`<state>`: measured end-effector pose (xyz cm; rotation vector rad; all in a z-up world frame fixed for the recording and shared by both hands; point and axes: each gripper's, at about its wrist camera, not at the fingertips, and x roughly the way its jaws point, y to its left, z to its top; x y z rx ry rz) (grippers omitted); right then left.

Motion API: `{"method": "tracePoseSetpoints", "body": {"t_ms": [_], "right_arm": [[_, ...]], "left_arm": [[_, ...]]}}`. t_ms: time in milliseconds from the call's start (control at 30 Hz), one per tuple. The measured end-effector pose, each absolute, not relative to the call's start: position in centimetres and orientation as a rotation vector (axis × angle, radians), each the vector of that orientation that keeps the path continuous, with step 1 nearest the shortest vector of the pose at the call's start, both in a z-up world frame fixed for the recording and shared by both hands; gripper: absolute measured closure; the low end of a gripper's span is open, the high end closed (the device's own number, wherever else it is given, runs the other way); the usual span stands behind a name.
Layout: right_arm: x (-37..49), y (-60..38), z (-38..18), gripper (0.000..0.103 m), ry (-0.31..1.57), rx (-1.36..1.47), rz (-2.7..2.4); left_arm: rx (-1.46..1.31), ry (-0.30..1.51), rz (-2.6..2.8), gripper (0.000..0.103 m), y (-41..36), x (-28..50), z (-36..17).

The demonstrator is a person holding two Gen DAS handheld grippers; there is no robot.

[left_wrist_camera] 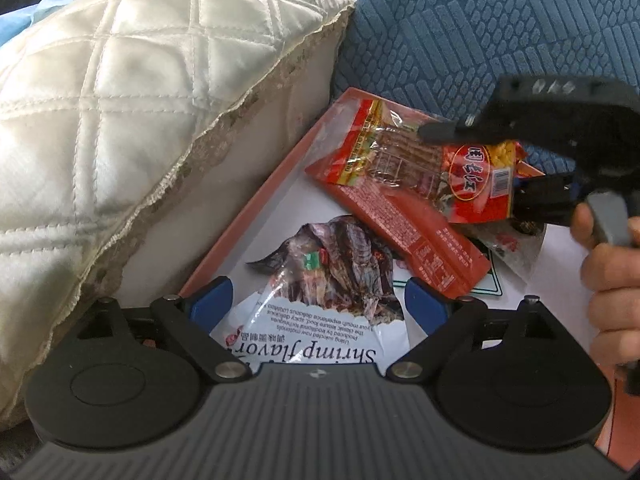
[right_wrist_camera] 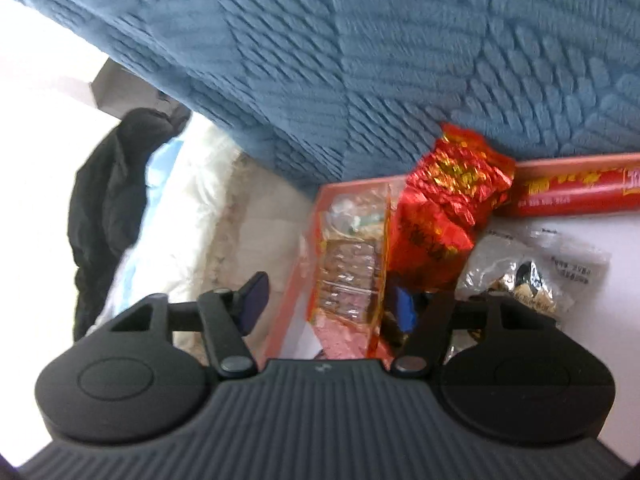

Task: Organize snacks
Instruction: 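Grasp the orange-red packet with right gripper while left grasps white Shrimp flavor packet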

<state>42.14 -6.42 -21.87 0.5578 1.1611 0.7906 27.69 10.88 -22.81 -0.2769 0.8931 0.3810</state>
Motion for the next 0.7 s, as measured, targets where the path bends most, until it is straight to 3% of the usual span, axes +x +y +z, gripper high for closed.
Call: {"method": "tracePoseSetpoints", "body": {"t_ms": [33,167,233,700], "right_arm": [[42.1,-6.1,-22.1,0.059,1.163,0.544,0.784],[42.0,-4.7,-22.4,0.068,1.150,0.490,0.778],[41.8,-4.4,-22.2,0.088,1.137,0.454,0.746],[41.4,-5.4,-18.9,0.094,1.052,0.437,0.733]], "left_arm": [[-0.287,0.892,0.380,0.008,11.0,27.6,-22.8],[-0.300,0.883,0.377,0.008,11.3,27.8,-22.9],[-0.301,0.876,0.372,0.008,11.3,27.9,-22.9],[-0.201,0.892,0.369,0.010,9.2,27.5,-23.7]]}}
